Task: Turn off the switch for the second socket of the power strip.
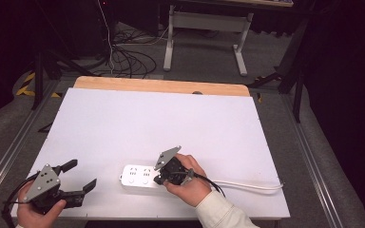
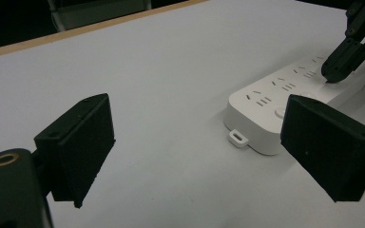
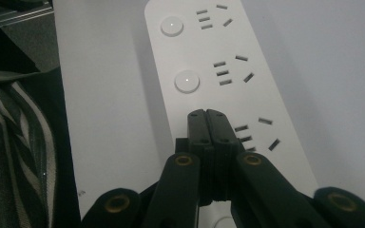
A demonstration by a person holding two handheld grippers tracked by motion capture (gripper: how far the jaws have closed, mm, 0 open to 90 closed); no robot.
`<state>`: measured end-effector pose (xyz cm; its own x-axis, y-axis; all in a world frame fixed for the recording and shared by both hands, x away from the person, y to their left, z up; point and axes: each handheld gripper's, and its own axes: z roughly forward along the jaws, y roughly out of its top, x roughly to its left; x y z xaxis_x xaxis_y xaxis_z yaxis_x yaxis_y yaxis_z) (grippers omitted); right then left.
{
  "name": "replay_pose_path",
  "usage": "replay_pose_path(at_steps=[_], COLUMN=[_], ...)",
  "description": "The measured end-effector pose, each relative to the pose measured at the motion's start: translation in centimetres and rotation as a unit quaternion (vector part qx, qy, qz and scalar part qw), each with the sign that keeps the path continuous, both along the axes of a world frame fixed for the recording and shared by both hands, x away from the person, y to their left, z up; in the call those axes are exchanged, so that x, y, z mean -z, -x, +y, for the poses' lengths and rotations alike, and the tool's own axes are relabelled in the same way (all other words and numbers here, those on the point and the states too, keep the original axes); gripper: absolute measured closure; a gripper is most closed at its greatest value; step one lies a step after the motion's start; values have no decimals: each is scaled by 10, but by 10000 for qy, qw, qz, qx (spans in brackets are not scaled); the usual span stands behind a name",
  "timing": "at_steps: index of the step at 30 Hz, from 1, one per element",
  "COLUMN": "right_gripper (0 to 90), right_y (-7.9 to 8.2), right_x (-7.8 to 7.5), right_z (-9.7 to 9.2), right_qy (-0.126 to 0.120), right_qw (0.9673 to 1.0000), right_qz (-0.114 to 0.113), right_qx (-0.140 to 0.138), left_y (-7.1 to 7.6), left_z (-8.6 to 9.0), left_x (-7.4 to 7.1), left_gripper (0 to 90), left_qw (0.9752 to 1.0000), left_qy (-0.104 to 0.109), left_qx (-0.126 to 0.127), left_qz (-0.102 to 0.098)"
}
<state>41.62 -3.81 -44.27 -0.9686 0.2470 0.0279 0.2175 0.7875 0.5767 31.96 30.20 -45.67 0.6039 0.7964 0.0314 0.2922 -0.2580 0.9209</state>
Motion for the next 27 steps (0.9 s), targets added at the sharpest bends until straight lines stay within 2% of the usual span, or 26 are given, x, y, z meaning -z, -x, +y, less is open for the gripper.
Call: replay_pose_path(at_steps=[18, 25, 27], right_gripper=[900, 900, 900], right_y=[2, 1, 0], right_x=[2, 3, 3], right_z=[1, 2, 1], right_qy=[65, 32, 36], right_qw=[10000, 9999, 10000], right_qz=[-13, 112, 42], right_qx=[11, 0, 66], left_y=[0, 0, 0], left_z=[0, -1, -1], left_x=[0, 0, 0], left_gripper=[114, 114, 114], left_qw=[10000, 10000, 10000], left_qy=[-4, 10, 13], left_qx=[2, -2, -6], left_qz=[-4, 1, -8])
